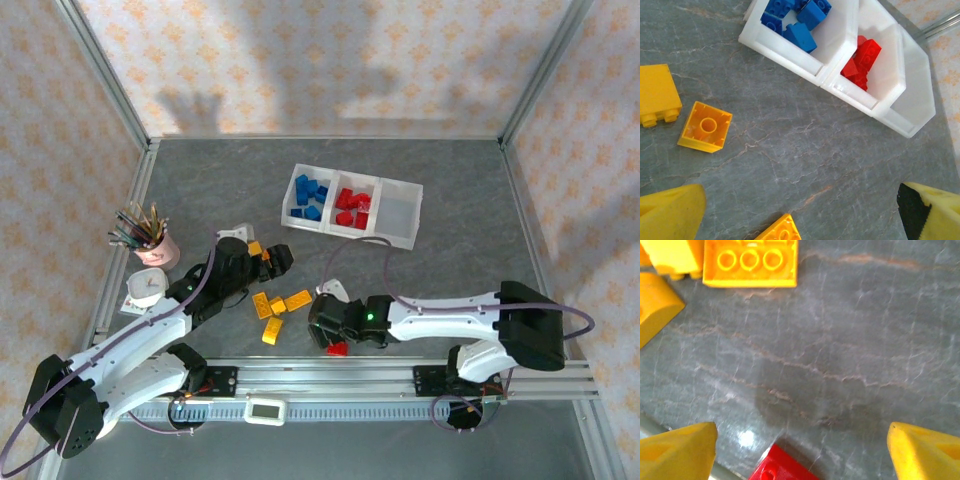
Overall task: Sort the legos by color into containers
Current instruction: Pick up the lego from the bottom-center of the table.
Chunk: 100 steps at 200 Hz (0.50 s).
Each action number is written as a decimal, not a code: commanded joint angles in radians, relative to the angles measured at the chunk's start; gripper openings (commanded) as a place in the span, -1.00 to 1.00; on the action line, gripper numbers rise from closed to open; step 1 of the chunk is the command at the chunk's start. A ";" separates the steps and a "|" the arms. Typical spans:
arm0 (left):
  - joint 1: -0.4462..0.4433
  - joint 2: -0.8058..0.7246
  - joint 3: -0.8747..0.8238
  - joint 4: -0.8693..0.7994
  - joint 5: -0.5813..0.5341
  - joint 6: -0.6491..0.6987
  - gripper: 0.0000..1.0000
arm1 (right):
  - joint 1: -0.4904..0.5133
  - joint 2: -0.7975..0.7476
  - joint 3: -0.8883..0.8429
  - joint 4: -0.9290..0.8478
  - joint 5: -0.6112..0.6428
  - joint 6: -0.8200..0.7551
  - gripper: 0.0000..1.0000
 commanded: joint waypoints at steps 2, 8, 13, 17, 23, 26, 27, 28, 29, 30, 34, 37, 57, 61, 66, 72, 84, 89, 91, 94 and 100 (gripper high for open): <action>0.004 0.001 -0.010 -0.022 -0.004 -0.008 0.98 | 0.037 0.019 -0.003 -0.023 0.035 0.078 0.77; 0.004 0.004 -0.008 -0.021 -0.002 -0.008 0.98 | 0.045 0.027 -0.005 -0.024 0.034 0.088 0.78; 0.004 0.005 -0.009 -0.019 -0.001 -0.008 0.98 | 0.050 0.036 -0.008 -0.024 0.031 0.097 0.78; 0.003 0.006 -0.008 -0.019 0.002 -0.008 0.98 | 0.054 0.042 -0.010 -0.025 0.029 0.102 0.78; 0.004 0.008 -0.007 -0.019 0.003 -0.008 0.98 | 0.062 0.048 -0.011 -0.026 0.028 0.109 0.78; 0.005 0.009 -0.007 -0.019 0.003 -0.007 0.98 | 0.066 0.050 -0.014 -0.027 0.028 0.111 0.78; 0.004 0.008 -0.007 -0.019 0.003 -0.007 0.98 | 0.067 0.049 -0.014 -0.027 0.027 0.112 0.78; 0.005 0.008 -0.007 -0.019 0.003 -0.008 0.98 | 0.068 0.049 -0.014 -0.027 0.027 0.114 0.78; 0.005 0.009 -0.007 -0.020 0.003 -0.007 0.98 | 0.070 0.051 -0.015 -0.027 0.026 0.114 0.78; 0.005 0.009 -0.007 -0.020 0.003 -0.007 0.98 | 0.070 0.053 -0.015 -0.027 0.024 0.115 0.78; 0.004 0.010 -0.007 -0.020 0.003 -0.006 0.98 | 0.072 0.057 -0.017 -0.030 0.019 0.117 0.78; 0.004 0.010 -0.005 -0.022 0.003 -0.006 0.98 | 0.073 0.060 -0.017 -0.032 0.015 0.119 0.78; 0.004 0.010 -0.007 -0.021 0.002 -0.005 0.98 | 0.076 0.066 -0.025 -0.066 0.027 0.149 0.77; 0.005 0.012 -0.007 -0.020 0.003 -0.005 0.98 | 0.076 0.064 -0.029 -0.069 0.028 0.153 0.77; 0.005 0.012 -0.008 -0.019 0.004 -0.005 0.98 | 0.076 0.060 -0.036 -0.073 0.028 0.159 0.76; 0.004 0.013 -0.008 -0.018 0.004 -0.005 0.98 | 0.076 0.054 -0.043 -0.074 0.024 0.162 0.76; 0.004 0.015 -0.008 -0.019 0.006 -0.005 0.98 | 0.076 0.048 -0.059 -0.081 0.004 0.170 0.76; 0.005 0.017 -0.007 -0.019 0.006 -0.004 0.98 | 0.076 0.049 -0.062 -0.087 -0.005 0.171 0.76; 0.004 0.017 -0.007 -0.019 0.006 -0.004 0.98 | 0.076 0.050 -0.061 -0.092 -0.008 0.172 0.76; 0.005 0.017 -0.007 -0.019 0.006 -0.005 0.98 | 0.076 0.052 -0.062 -0.098 -0.013 0.173 0.76; 0.004 0.017 -0.007 -0.019 0.006 -0.005 0.98 | 0.076 0.054 -0.064 -0.113 -0.014 0.178 0.76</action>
